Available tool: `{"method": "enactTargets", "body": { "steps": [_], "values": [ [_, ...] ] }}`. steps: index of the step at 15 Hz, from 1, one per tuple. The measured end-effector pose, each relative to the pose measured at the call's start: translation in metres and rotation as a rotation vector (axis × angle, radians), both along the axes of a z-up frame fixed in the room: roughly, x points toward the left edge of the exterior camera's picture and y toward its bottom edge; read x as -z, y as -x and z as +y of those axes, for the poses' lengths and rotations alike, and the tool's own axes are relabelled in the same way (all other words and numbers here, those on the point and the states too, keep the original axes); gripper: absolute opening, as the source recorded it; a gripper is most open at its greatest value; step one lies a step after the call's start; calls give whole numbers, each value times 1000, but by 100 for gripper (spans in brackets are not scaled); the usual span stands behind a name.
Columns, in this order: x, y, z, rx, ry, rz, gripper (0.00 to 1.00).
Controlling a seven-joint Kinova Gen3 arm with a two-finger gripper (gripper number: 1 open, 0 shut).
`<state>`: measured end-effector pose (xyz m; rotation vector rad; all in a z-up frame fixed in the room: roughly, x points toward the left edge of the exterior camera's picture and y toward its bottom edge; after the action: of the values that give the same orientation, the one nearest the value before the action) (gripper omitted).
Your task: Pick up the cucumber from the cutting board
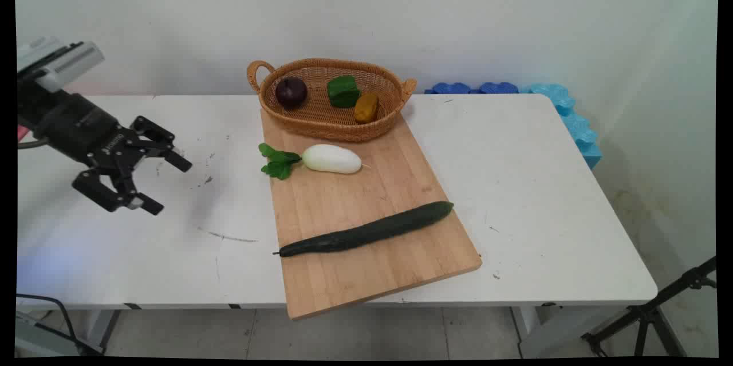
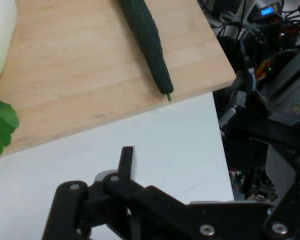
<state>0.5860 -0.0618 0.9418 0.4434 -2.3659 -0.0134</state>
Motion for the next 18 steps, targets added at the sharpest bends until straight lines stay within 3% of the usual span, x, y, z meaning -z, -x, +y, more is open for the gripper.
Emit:
{"method": "enactTargets", "body": {
  "steps": [7,18],
  "values": [
    [21,64,-27,-52,-11,-8,100],
    [83,188,-84,-163,-70,7,100]
  ]
}}
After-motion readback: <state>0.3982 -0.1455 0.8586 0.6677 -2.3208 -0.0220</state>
